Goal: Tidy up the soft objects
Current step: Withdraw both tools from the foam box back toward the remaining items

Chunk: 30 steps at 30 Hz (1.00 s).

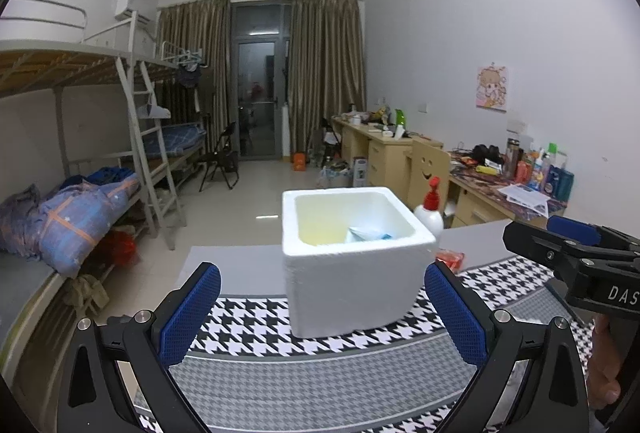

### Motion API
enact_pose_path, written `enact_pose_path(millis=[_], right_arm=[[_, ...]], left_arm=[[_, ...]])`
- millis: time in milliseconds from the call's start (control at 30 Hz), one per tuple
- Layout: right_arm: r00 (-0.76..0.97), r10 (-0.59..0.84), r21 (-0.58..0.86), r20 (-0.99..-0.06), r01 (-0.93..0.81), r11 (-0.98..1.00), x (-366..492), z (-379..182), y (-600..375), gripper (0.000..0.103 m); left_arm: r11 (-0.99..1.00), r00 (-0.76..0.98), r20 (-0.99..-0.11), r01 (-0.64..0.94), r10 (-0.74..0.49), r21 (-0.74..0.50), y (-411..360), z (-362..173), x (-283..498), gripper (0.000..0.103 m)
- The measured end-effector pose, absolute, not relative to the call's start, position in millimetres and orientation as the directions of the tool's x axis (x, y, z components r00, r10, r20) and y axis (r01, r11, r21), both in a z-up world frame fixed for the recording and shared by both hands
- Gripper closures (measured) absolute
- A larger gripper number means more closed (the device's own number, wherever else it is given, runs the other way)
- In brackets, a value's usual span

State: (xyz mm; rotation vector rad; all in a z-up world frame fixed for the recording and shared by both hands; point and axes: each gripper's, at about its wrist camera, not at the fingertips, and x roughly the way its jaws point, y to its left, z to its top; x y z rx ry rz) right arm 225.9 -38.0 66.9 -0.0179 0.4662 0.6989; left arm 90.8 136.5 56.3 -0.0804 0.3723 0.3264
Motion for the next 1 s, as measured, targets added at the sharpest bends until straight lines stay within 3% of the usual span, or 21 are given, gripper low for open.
enact_pose_path(millis=[400, 1000], right_arm=[[0.684, 0.593, 0.150, -0.424, -0.593, 0.791, 202.1, 51.7, -73.2, 0.008], [0.785, 0.476, 0.038, -0.397, -0.504, 0.863, 175.2, 36.9, -118.8, 0.008]], left_arm=[[0.969, 0.905, -0.369, -0.244, 0.210, -0.047, 102.5, 45.9, 79.6, 0.001], [0.990, 0.932, -0.348, -0.131, 0.106, -0.050, 54.5, 30.0, 61.0, 0.001]])
